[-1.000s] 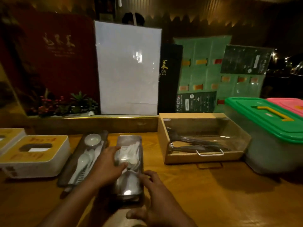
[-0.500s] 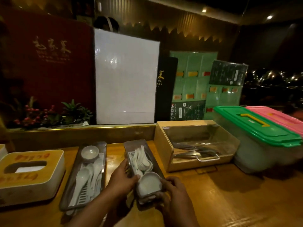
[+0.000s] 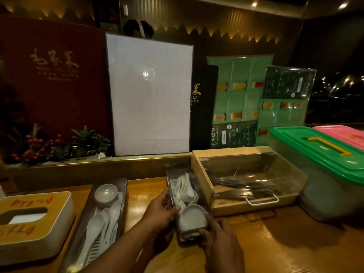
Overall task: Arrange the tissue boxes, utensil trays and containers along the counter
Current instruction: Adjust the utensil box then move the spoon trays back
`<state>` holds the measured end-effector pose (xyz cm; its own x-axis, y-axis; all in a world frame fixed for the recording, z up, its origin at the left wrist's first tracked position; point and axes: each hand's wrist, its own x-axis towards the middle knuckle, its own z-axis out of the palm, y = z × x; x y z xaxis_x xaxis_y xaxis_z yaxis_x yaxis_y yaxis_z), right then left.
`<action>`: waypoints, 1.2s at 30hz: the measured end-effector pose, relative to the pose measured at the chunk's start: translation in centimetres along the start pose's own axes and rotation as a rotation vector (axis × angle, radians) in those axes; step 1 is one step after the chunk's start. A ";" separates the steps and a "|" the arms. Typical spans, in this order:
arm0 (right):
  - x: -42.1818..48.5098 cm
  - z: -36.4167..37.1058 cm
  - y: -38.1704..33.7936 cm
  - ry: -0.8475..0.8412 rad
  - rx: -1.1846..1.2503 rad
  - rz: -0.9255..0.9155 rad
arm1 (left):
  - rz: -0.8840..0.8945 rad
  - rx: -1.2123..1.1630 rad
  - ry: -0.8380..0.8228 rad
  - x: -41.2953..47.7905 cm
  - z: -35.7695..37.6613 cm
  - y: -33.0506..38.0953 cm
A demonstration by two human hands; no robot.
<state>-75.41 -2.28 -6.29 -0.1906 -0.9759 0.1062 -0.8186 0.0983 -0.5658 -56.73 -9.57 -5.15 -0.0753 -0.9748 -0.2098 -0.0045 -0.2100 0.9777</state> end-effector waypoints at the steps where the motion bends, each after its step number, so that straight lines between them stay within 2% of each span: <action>1: 0.2 0.1 -0.1 -0.007 -0.009 0.018 | -0.002 0.001 0.003 0.3 -0.1 0.0; 12: 1.4 -0.3 -1.2 -0.002 0.013 0.026 | -0.024 0.033 0.065 3.1 0.0 -0.2; 14: 0.9 -0.7 -1.4 0.017 -0.077 -0.001 | 0.037 0.141 0.112 2.4 0.3 0.0; 16: -0.1 -0.8 -2.0 0.098 -0.168 -0.079 | 0.124 0.313 0.203 1.2 -0.2 0.2; 19: -2.4 0.8 -4.6 0.171 -0.039 -0.363 | 0.256 0.491 0.336 -1.1 -3.0 1.0; 20: -3.4 1.6 -5.9 0.144 0.012 -0.478 | 0.294 0.561 0.367 -1.8 -4.3 1.3; 22: -5.4 3.4 -8.8 -0.029 0.080 -0.656 | 0.331 0.666 0.425 -3.6 -7.0 2.0; 25: -6.8 5.6 -12.6 -0.311 0.065 -0.754 | 0.344 0.750 0.565 -6.0 -10.3 3.0; 29: -6.8 7.1 -14.3 -0.302 -0.072 -0.804 | 0.277 0.727 0.681 -8.9 -13.5 2.9; 32: -6.2 6.5 -13.2 -0.234 -0.073 -0.775 | 0.170 0.737 0.691 -9.7 -15.0 2.1; 34: -5.7 5.5 -12.1 -0.225 -0.085 -0.760 | 0.010 0.586 0.673 -9.9 -14.9 1.7; 36: -5.2 4.6 -10.9 -0.221 -0.122 -0.744 | -0.080 0.308 0.612 -9.9 -13.9 1.2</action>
<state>-63.01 0.86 -4.45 0.5331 -0.8084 0.2496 -0.7448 -0.5884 -0.3148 -42.17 -1.18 -2.02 0.5128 -0.8432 -0.1613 -0.2769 -0.3403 0.8986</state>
